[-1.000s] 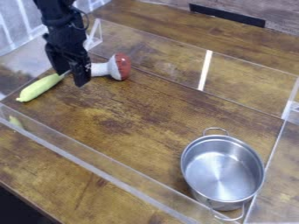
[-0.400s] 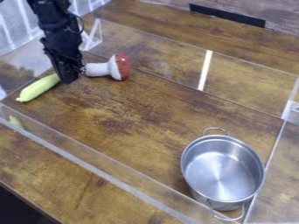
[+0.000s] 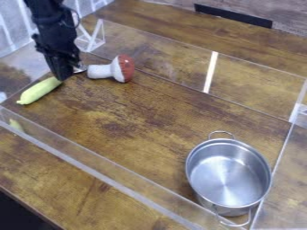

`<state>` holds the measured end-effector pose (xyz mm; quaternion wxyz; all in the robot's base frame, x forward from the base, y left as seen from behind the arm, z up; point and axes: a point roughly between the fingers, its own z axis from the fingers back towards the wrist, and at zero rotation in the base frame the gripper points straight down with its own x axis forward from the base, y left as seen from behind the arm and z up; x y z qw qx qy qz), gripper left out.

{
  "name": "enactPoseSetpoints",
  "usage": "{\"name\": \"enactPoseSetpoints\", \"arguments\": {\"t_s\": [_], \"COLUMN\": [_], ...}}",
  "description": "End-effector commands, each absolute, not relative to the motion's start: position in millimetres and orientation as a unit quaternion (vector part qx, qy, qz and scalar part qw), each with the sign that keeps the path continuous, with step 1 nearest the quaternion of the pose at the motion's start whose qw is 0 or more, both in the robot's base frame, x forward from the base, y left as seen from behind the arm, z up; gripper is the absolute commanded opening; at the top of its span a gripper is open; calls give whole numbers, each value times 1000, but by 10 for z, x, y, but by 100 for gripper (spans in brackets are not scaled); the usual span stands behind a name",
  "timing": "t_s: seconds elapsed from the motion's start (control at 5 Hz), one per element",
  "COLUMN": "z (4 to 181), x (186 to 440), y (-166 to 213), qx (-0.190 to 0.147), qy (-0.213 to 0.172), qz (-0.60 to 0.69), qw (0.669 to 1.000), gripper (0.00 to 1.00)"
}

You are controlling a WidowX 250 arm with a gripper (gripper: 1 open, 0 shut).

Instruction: Move the green spoon to the right

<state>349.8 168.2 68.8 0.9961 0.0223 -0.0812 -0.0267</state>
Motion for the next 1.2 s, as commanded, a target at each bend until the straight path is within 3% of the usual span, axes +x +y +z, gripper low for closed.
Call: {"name": "enactPoseSetpoints", "arguments": {"t_s": [0.0,0.2,0.4,0.8,1.0], "z": [1010,983,813,516,472], "x": [3393,3309,3275,3152,3179], "y": [1770,1752,1835,1931,1967], "qx": [36,27,22,15,13], "qy": [-119,-119,-106,-79,-76], "qz": [-22,-29,-19,-13,2], "qw": [992,992,994,997,997], "gripper": [0,0,100,100,100]}}
